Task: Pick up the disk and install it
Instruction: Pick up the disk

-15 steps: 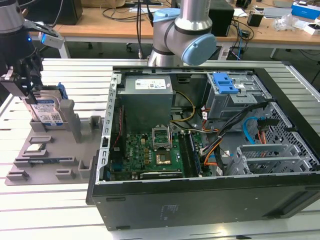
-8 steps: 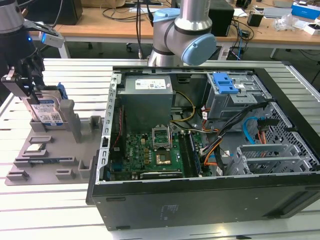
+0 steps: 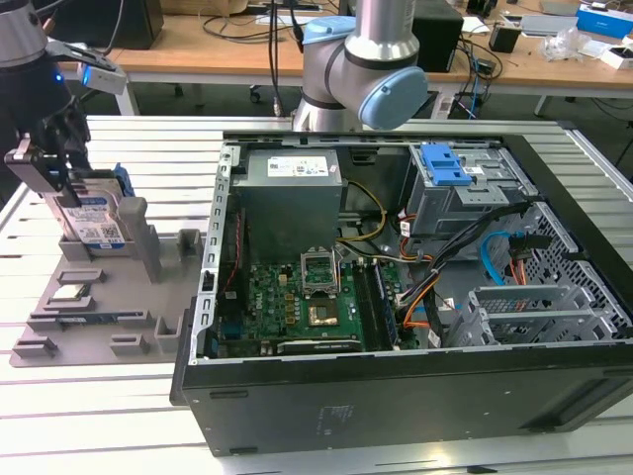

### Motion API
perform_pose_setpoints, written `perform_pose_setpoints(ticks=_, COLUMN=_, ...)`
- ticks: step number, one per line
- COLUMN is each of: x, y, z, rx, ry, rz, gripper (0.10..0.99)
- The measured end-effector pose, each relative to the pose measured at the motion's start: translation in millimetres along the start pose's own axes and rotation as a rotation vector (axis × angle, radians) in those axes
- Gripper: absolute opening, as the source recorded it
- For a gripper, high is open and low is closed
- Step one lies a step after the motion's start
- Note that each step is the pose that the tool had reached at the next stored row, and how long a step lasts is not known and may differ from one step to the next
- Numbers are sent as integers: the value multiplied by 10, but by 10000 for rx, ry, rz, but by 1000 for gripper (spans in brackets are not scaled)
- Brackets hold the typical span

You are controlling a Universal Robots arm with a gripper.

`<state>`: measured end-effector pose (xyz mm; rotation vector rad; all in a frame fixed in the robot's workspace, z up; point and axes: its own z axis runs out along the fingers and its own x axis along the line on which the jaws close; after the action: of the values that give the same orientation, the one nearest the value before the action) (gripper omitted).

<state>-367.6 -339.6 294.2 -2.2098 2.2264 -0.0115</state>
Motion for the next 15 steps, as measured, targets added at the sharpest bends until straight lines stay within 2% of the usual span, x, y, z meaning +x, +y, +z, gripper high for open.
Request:
perform_pose_setpoints(ticks=5, x=1, y=20, z=100, rx=-1, ry=61, rz=-3, gripper=600)
perform_pose_setpoints(ticks=12, x=1, y=20, z=103, rx=0, ry=61, rz=-3, gripper=588)
perform_pose_setpoints(ticks=13, x=1, y=20, z=104, rx=0, ry=60, rz=-3, gripper=522)
perform_pose_setpoints(ticks=14, x=1, y=19, z=104, rx=1, ry=60, rz=-3, gripper=522)
perform_pose_setpoints(ticks=15, x=1, y=20, z=105, rx=0, ry=61, rz=-3, gripper=396)
